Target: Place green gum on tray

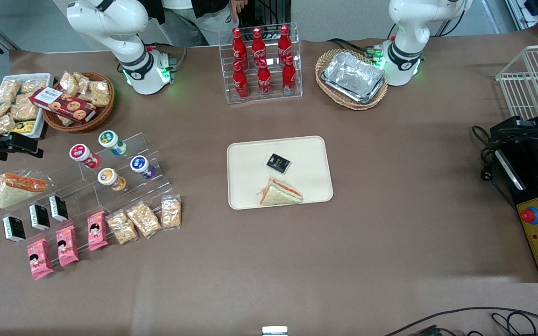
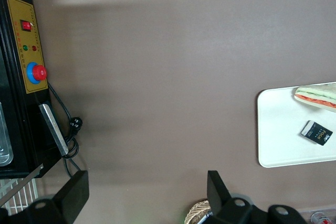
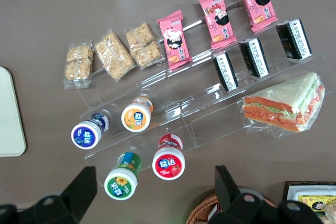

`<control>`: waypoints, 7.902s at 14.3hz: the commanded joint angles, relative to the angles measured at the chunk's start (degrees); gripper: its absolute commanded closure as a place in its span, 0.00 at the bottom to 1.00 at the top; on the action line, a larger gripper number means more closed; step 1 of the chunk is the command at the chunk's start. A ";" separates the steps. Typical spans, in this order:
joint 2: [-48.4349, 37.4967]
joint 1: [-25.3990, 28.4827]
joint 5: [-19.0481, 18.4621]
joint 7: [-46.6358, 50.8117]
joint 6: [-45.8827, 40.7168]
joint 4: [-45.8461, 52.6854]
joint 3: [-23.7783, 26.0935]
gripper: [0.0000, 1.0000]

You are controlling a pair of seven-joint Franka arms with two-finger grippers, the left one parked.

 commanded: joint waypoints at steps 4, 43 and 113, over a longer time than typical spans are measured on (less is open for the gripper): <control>-5.01 -0.04 1.99 -0.24 0.17 -6.76 1.67 0.00; -18.38 0.75 2.00 8.64 31.90 -49.33 8.44 0.86; 3.77 -5.12 -1.87 36.01 7.21 1.56 26.98 0.00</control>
